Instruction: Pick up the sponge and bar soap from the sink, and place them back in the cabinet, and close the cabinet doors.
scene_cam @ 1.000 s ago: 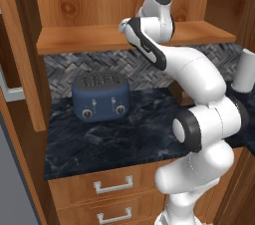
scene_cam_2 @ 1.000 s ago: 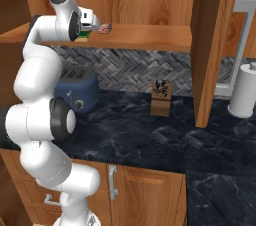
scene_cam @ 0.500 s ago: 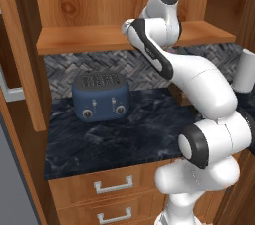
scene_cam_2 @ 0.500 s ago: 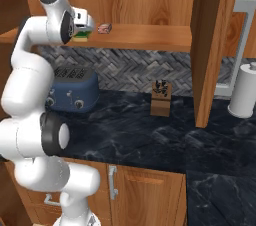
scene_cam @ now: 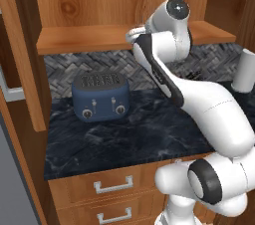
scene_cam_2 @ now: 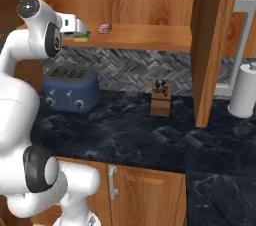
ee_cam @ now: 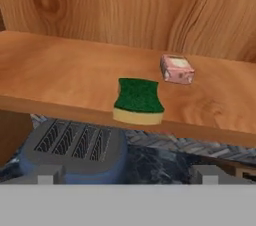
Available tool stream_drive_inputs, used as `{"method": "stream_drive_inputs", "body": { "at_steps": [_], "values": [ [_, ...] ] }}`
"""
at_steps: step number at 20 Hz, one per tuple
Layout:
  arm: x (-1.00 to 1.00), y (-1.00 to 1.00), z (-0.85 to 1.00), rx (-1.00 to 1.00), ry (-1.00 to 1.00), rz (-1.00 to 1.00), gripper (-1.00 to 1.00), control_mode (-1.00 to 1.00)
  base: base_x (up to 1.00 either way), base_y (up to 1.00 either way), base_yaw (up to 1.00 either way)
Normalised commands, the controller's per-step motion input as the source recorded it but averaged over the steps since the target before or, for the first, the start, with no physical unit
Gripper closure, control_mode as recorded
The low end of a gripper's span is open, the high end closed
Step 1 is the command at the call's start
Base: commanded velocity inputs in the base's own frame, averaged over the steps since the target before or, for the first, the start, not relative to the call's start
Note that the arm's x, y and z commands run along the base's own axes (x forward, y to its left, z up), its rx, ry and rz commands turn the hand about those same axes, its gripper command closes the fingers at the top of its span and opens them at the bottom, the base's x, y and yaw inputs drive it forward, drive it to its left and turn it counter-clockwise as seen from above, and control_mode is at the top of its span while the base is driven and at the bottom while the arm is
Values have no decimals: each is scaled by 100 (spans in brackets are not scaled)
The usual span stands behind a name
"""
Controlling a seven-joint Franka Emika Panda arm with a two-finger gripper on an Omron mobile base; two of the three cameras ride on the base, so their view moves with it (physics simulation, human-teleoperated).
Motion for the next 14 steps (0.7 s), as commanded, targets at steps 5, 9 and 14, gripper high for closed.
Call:
{"method": "stream_drive_inputs", "body": {
  "at_steps": [5, 9, 14],
  "values": [
    [-73, 1, 0, -10, -14, 0, -100, -100, 0, 0, 0],
    [-75, 3, 0, -9, -15, 0, -100, -100, 0, 0, 0],
    [-69, 8, 0, -5, -16, 3, -100, -100, 0, 0, 0]
  ]
}}
